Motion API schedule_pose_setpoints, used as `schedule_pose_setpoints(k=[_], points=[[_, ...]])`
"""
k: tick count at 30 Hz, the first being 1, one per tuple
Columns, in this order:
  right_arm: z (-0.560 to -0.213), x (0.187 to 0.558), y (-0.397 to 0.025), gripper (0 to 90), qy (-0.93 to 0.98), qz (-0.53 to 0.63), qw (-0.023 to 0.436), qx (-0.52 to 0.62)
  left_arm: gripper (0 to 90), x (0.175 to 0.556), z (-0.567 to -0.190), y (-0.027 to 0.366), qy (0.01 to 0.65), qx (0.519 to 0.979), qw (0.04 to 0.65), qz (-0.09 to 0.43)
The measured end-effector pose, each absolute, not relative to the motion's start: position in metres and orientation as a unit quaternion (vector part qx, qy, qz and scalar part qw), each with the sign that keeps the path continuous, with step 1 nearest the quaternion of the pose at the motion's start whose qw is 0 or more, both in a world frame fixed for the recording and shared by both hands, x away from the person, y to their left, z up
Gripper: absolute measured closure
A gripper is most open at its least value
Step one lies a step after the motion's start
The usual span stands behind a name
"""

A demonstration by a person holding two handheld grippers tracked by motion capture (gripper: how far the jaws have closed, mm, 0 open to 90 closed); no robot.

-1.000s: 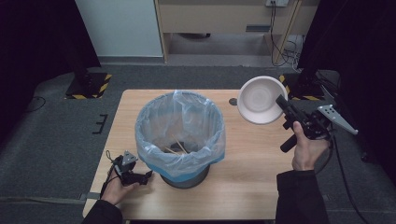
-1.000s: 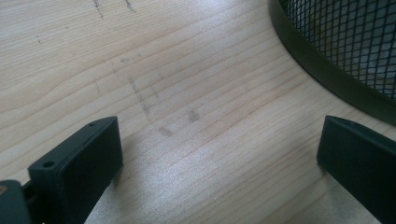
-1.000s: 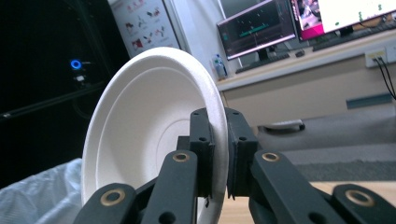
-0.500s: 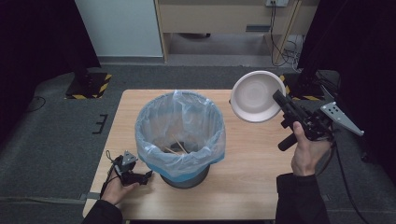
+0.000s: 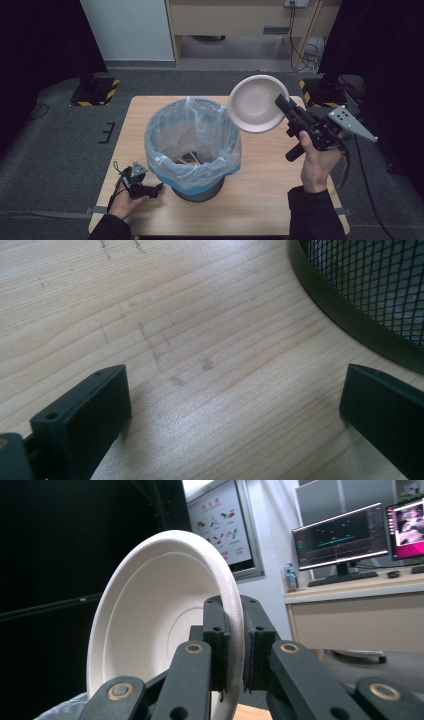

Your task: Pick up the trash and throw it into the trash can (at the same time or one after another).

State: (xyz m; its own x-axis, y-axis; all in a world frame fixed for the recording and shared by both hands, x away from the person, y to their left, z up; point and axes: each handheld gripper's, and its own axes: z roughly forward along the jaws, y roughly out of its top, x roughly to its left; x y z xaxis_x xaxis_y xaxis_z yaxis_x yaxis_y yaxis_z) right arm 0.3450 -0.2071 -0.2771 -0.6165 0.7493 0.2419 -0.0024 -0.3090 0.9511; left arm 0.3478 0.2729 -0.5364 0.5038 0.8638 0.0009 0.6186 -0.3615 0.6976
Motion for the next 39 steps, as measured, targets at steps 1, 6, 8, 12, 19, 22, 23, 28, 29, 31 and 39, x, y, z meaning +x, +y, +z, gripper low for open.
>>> schedule_pose_setpoints(k=[1, 6, 8, 12, 19, 22, 23, 28, 29, 31, 39], points=[[-0.276, 0.345, -0.204, 83.8, 0.529, 0.728, 0.257, 0.351, 0.0, 0.348, -0.536, 0.273, 0.461, 0.803, 0.326, 0.188], [-0.268, 0.347, -0.187, 83.8, 0.539, 0.728, 0.255, 0.339, 0.0, 0.348, -0.536, 0.273, 0.461, 0.803, 0.326, 0.188], [-0.265, 0.349, -0.179, 83.8, 0.544, 0.726, 0.256, 0.333, 0.0, 0.348, -0.536, 0.273, 0.461, 0.803, 0.326, 0.188], [-0.263, 0.354, -0.158, 83.8, 0.558, 0.723, 0.248, 0.324, 0.0, 0.348, -0.536, 0.273, 0.461, 0.803, 0.326, 0.188], [-0.269, 0.362, -0.122, 83.7, 0.594, 0.707, 0.225, 0.312, 0.0, 0.348, -0.537, 0.273, 0.462, 0.802, 0.328, 0.188], [-0.272, 0.364, -0.107, 83.6, 0.614, 0.693, 0.224, 0.304, 0.0, 0.348, -0.537, 0.273, 0.463, 0.802, 0.328, 0.188], [-0.273, 0.365, -0.102, 83.3, 0.62, 0.691, 0.221, 0.3, 0.0, 0.348, -0.537, 0.273, 0.462, 0.802, 0.328, 0.188], [-0.283, 0.376, -0.093, 62.6, 0.654, 0.673, 0.182, 0.294, 0.0, 0.348, -0.537, 0.273, 0.463, 0.802, 0.328, 0.188], [-0.284, 0.377, -0.096, 58.7, 0.654, 0.67, 0.19, 0.296, 0.0, 0.348, -0.537, 0.273, 0.462, 0.802, 0.328, 0.188], [-0.286, 0.381, -0.106, 52.5, 0.634, 0.681, 0.193, 0.312, 0.0, 0.348, -0.536, 0.273, 0.46, 0.804, 0.325, 0.188], [-0.321, 0.398, -0.169, 26.8, 0.618, 0.627, 0.253, 0.401, 0.0, 0.348, -0.536, 0.273, 0.461, 0.803, 0.326, 0.188]])
